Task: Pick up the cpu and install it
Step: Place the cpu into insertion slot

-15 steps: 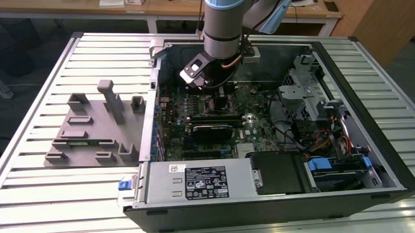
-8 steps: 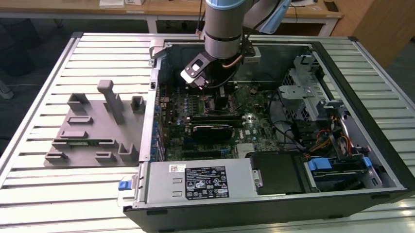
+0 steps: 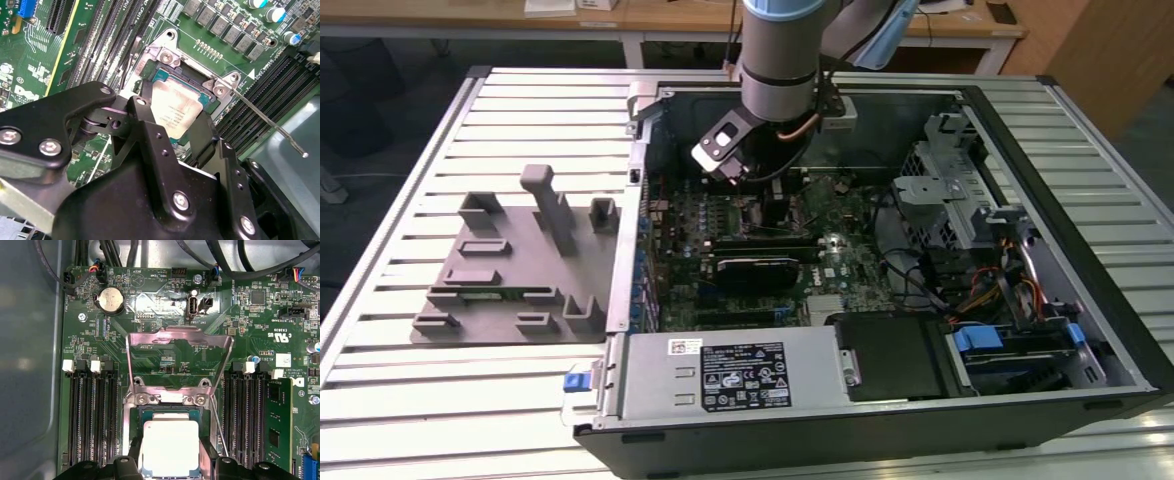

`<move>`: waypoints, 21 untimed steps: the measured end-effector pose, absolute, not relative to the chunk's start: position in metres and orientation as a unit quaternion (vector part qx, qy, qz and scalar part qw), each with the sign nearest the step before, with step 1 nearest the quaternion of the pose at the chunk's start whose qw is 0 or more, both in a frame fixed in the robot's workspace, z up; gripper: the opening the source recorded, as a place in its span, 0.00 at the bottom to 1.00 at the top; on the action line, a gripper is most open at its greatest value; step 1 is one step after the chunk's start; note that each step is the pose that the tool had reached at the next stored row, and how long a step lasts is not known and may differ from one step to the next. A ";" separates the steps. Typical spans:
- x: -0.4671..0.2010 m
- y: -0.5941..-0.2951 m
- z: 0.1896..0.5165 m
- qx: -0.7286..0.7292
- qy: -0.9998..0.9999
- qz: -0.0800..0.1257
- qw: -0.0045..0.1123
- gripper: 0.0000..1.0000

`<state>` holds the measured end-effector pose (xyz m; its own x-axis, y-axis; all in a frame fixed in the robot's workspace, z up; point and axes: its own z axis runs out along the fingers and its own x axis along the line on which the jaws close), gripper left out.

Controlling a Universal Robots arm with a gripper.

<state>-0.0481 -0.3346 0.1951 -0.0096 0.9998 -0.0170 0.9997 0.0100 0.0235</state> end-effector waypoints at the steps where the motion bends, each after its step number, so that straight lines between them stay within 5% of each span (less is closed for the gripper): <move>1: -0.048 -0.335 0.195 0.704 0.710 0.002 0.014 0.53; 21: -0.048 -0.335 0.195 0.713 0.701 0.002 0.014 0.61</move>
